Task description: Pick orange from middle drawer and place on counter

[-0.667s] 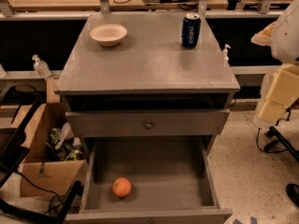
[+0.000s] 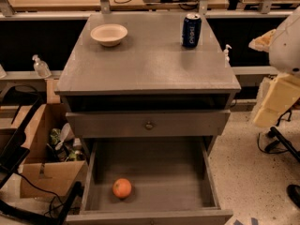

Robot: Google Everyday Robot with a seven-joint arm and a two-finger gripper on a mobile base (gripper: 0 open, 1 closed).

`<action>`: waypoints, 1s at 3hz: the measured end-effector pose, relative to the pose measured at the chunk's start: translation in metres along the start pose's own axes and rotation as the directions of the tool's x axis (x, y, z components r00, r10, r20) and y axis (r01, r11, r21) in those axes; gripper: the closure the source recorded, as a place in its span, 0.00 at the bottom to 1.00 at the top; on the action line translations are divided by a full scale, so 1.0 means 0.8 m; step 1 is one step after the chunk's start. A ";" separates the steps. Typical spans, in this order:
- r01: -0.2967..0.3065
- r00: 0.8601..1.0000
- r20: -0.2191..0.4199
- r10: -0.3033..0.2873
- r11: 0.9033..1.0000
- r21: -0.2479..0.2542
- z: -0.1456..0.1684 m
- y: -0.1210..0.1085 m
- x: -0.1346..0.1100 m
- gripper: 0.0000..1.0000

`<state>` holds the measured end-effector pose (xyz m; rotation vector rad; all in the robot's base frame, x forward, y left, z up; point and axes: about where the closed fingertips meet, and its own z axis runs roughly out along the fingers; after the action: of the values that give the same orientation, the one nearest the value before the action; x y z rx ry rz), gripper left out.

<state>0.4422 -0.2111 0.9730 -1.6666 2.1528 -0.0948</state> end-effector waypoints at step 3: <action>-0.144 0.866 0.490 0.097 0.988 0.059 0.157 0.035 0.008 0.00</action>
Offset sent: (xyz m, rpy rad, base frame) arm 0.0311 0.0099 -0.1086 0.6282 -0.4420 -0.0350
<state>0.4606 -0.1846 0.8484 -1.3213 1.8253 0.2348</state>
